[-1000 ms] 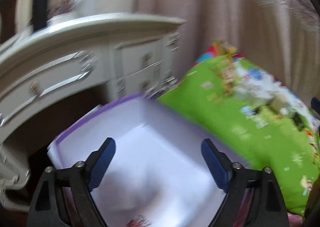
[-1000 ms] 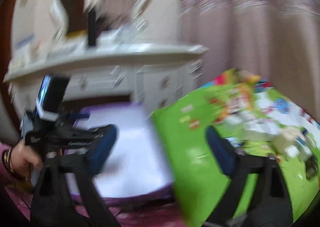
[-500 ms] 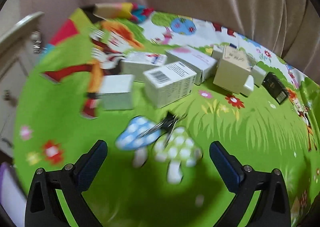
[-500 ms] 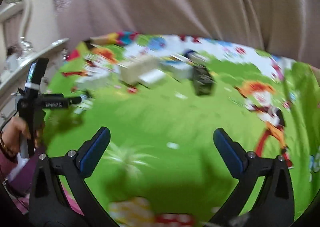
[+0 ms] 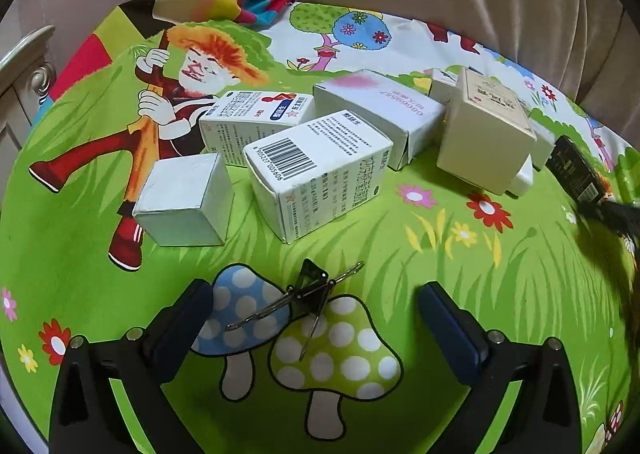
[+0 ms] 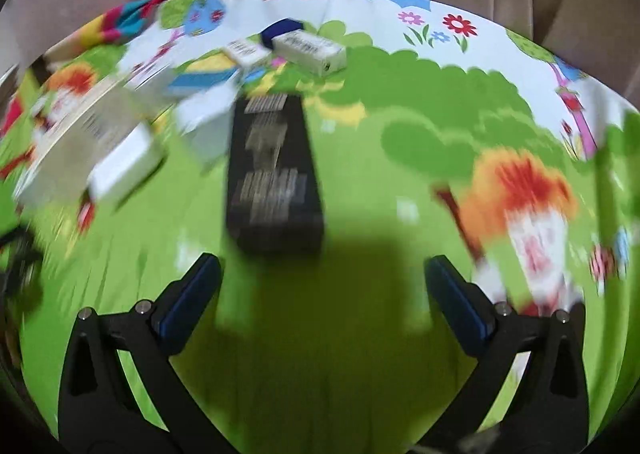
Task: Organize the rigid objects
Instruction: 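Move both open tools back over the mat, then grasp the black DORMI box with the right tool while the left tool grasps the black binder clip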
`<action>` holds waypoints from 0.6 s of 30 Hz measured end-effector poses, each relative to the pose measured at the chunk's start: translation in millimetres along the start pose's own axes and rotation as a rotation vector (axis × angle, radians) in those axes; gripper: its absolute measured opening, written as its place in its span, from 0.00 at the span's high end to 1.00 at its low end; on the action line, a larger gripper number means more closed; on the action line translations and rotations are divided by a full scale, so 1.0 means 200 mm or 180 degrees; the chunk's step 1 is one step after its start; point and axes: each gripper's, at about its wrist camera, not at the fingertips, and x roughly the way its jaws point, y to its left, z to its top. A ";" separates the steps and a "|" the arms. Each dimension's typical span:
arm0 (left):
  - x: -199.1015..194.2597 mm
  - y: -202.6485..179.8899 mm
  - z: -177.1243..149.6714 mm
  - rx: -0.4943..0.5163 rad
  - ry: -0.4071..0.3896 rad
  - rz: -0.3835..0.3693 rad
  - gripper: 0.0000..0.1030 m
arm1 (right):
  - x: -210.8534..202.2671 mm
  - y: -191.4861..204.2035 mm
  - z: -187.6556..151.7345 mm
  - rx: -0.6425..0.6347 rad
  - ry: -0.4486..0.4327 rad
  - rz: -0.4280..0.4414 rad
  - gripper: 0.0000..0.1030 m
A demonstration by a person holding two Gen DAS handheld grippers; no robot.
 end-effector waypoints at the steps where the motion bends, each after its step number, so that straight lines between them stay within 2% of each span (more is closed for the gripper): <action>1: 0.00 0.00 0.00 -0.0001 0.0001 0.0000 0.00 | 0.04 0.01 0.06 -0.0007 0.0041 -0.0057 0.00; 3: 0.00 0.00 0.01 0.0001 0.0002 -0.0006 0.00 | 0.09 0.03 0.13 0.0006 0.0083 -0.0088 0.00; 5: 0.00 0.00 0.01 -0.0002 0.0002 -0.0009 0.00 | 0.09 0.06 0.15 -0.0016 0.0065 -0.0097 0.08; 7: 0.00 0.00 0.00 -0.0003 0.0002 -0.0008 0.00 | 0.01 0.10 0.10 -0.0208 -0.0129 0.0015 0.58; 11: 0.00 0.00 0.00 -0.0008 0.0003 -0.0003 0.00 | -0.15 0.18 -0.11 -0.0462 -0.0163 0.0066 0.59; 16: 0.00 -0.01 0.01 0.0010 0.0024 0.0009 0.00 | -0.38 0.18 -0.43 -0.0443 -0.0242 0.0153 0.58; 17: -0.01 -0.01 0.01 0.0039 0.0015 0.0003 0.04 | -0.41 0.18 -0.48 -0.0446 -0.0272 0.0137 0.58; 18: -0.03 -0.03 0.00 0.0141 -0.0042 -0.0059 0.26 | -0.42 0.17 -0.51 -0.0437 -0.0300 0.0133 0.58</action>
